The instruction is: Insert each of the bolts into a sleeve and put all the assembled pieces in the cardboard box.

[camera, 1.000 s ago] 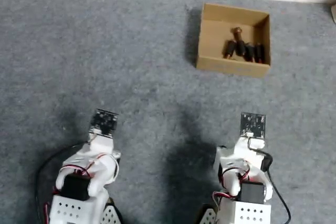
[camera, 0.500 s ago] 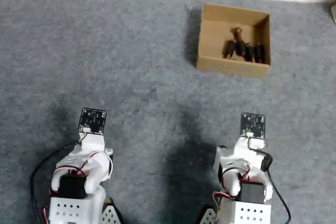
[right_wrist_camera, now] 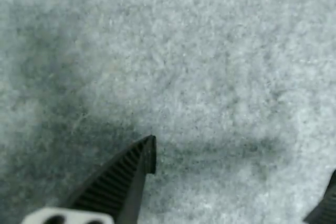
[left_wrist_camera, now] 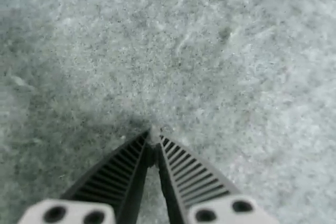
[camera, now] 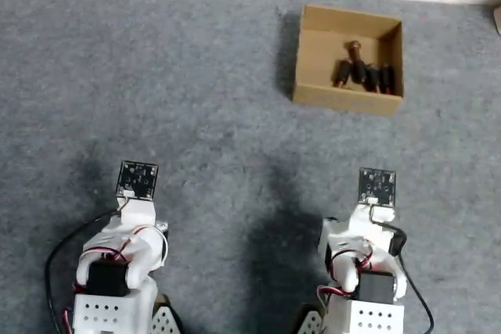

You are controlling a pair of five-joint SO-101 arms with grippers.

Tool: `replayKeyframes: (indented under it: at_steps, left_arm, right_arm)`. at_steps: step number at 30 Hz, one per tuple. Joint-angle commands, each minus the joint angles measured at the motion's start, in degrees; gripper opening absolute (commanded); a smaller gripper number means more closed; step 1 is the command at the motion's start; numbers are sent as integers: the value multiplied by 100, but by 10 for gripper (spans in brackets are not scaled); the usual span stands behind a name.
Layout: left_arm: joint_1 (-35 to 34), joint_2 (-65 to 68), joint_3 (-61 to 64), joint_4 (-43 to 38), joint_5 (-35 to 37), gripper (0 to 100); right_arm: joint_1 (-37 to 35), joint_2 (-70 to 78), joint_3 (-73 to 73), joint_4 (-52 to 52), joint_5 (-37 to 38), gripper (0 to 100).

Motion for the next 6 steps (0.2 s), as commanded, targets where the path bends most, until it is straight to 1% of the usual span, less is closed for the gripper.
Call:
replayKeyframes:
  at_steps: [1, 6]
  left_arm:
    - [-57, -4, 127, -70, -35, 7]
    - [-57, -4, 127, -70, -35, 7]
  right_arm:
    - [48, -31, 620, 57, -44, 450]
    - [48, -31, 620, 57, -44, 450]
